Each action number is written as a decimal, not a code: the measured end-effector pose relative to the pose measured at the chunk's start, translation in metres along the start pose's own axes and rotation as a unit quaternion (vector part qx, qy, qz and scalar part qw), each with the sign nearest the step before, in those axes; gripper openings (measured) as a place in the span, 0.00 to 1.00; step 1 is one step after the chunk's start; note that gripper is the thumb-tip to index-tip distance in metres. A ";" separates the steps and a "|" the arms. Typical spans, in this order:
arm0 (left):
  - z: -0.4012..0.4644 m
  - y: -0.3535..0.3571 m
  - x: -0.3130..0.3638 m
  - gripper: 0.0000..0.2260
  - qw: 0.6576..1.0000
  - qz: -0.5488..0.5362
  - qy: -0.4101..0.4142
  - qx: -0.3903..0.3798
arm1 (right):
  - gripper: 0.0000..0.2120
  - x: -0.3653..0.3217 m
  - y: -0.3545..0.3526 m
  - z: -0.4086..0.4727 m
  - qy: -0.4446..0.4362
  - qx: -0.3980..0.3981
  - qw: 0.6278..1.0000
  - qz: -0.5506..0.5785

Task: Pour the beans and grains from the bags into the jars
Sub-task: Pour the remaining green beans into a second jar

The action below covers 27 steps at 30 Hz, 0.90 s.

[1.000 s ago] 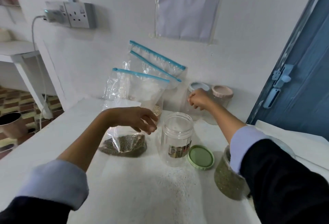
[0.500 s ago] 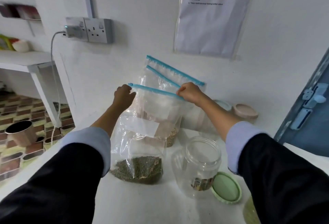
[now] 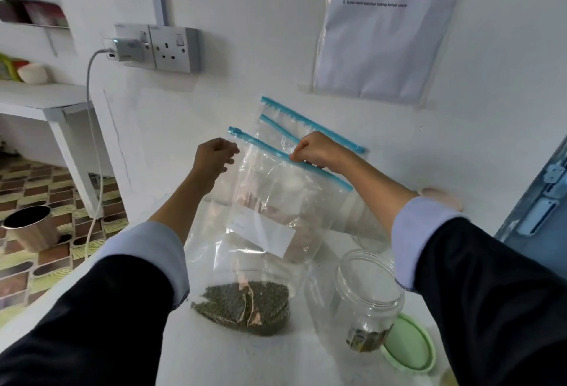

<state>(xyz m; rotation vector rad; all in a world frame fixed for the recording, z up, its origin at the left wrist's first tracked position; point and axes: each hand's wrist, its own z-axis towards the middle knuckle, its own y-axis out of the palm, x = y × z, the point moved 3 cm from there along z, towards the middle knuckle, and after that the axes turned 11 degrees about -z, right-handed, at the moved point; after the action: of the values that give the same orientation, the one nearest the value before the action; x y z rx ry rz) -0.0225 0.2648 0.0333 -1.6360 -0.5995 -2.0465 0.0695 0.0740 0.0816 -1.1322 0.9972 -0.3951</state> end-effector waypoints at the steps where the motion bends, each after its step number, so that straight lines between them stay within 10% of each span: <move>1: -0.003 0.001 0.005 0.07 1.000 -0.010 0.002 -0.014 | 0.05 -0.003 -0.002 0.000 -0.007 0.008 1.000 0.000; 15: -0.028 0.012 0.039 0.06 0.997 -0.018 0.073 -0.012 | 0.05 -0.025 -0.015 -0.029 -0.096 0.191 0.975 -0.062; 27: -0.043 0.026 0.056 0.03 0.988 -0.018 0.108 -0.110 | 0.13 -0.063 -0.034 -0.035 -0.133 0.020 0.990 0.050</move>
<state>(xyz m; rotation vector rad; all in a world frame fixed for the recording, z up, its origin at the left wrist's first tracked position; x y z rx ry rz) -0.0518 0.2140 0.0809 -1.4984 -0.3391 -2.3468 0.0140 0.0850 0.1383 -1.0617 0.8032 -0.1764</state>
